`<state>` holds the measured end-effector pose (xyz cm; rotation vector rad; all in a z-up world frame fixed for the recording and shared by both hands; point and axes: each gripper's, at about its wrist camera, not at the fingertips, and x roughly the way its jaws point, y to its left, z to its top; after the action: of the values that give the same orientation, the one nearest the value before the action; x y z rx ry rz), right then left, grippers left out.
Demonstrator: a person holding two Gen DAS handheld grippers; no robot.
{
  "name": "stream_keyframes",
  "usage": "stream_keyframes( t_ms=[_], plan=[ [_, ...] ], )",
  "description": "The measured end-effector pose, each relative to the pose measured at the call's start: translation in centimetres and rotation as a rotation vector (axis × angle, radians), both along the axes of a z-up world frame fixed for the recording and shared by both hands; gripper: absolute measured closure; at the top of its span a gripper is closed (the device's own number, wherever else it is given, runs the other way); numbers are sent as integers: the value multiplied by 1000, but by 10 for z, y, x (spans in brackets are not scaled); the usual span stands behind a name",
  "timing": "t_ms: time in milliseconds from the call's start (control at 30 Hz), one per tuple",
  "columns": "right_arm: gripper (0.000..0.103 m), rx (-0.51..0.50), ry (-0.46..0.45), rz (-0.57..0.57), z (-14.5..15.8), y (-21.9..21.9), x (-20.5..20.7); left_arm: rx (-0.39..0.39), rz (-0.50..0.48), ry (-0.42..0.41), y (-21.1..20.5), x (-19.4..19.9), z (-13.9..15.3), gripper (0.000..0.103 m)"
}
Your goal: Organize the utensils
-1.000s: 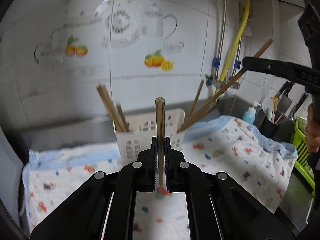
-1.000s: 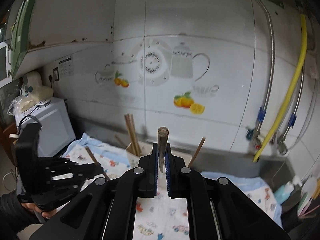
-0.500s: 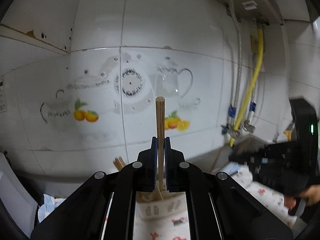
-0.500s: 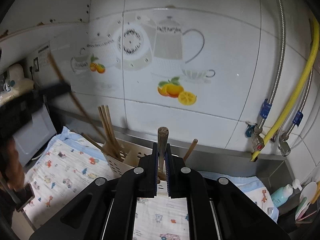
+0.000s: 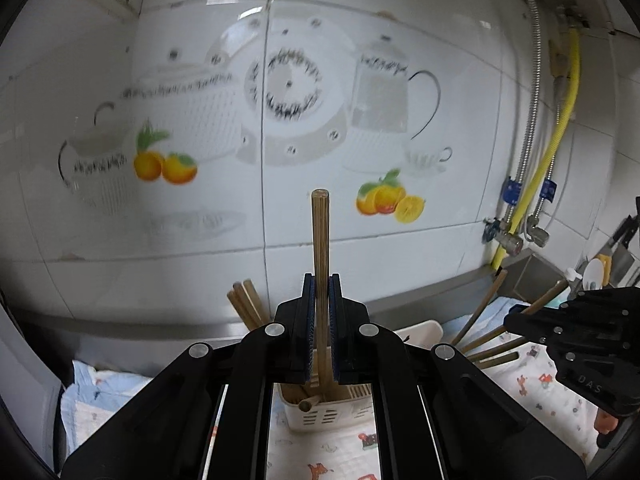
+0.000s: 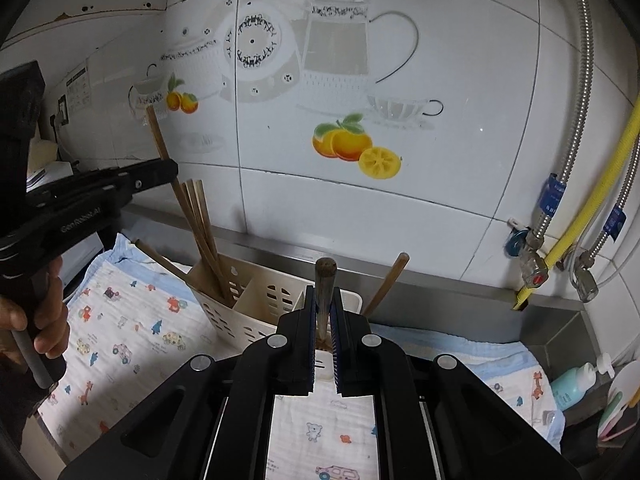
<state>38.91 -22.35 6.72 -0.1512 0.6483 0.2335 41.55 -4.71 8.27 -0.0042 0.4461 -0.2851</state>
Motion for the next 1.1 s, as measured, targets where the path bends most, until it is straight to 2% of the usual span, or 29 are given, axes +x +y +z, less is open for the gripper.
stream_keyframes(
  t_ms=[333,533,633,667,733,867,933,1067,1100],
  plan=[
    [95,6,-8,-9,0,-2,-2,14,3,28,0,3,-9,96],
    [86,11,-29,-13,8,-2,-10,18,-3,15,1,-5,-6,94],
    [84,14,-40,-14,12,-1,-14,18,3,12,3,-10,-3,93],
    [83,17,-43,-12,14,-1,-16,15,4,14,5,-12,-3,91],
    [82,17,-51,-12,17,-1,-21,14,12,9,7,-17,-2,78],
    [77,23,-68,-10,22,1,-34,21,19,5,10,-28,-3,76],
    [73,27,-77,-8,23,2,-41,26,26,-1,12,-36,-5,63],
    [66,30,-85,-5,21,5,-57,28,31,-7,14,-53,-7,54],
    [66,26,-89,-6,20,6,-62,32,35,-8,15,-57,-8,48]
  ],
)
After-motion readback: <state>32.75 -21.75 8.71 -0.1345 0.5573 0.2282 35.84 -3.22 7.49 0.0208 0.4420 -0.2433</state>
